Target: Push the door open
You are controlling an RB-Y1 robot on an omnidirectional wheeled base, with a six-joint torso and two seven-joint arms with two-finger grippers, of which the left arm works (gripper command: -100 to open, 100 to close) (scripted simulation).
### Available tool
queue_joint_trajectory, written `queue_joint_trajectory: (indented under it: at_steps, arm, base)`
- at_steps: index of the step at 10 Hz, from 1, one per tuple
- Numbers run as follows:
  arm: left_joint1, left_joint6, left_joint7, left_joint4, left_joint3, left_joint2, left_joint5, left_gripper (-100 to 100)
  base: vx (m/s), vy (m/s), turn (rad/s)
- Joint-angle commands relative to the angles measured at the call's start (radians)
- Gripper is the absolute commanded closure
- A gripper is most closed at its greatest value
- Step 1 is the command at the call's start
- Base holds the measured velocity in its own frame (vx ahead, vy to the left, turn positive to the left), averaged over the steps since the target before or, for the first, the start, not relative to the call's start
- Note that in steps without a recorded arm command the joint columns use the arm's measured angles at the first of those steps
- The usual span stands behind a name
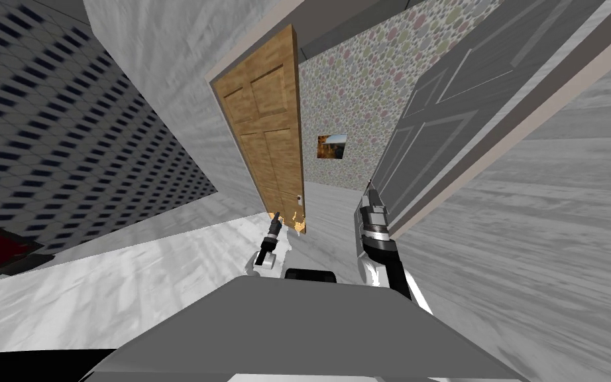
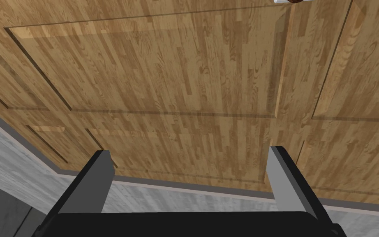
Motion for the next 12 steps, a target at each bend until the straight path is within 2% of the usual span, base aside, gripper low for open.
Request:
queue_joint_trajectory:
  at_steps: [1,9,12]
  arm:
    - [-0.014,-0.005,0.008,0.034,-0.003,0.002,-0.006,-100]
    - [-0.081,-0.043,0.036,0.206,-0.015,0.0,-0.036,-100]
    - [-0.115,-0.062,0.05,0.297,-0.021,-0.002,-0.051,-100]
  base:
    - [0.08,0.052,-0.116]
    - [0.084,0.049,-0.097]
    - [0.104,0.076,-0.132]
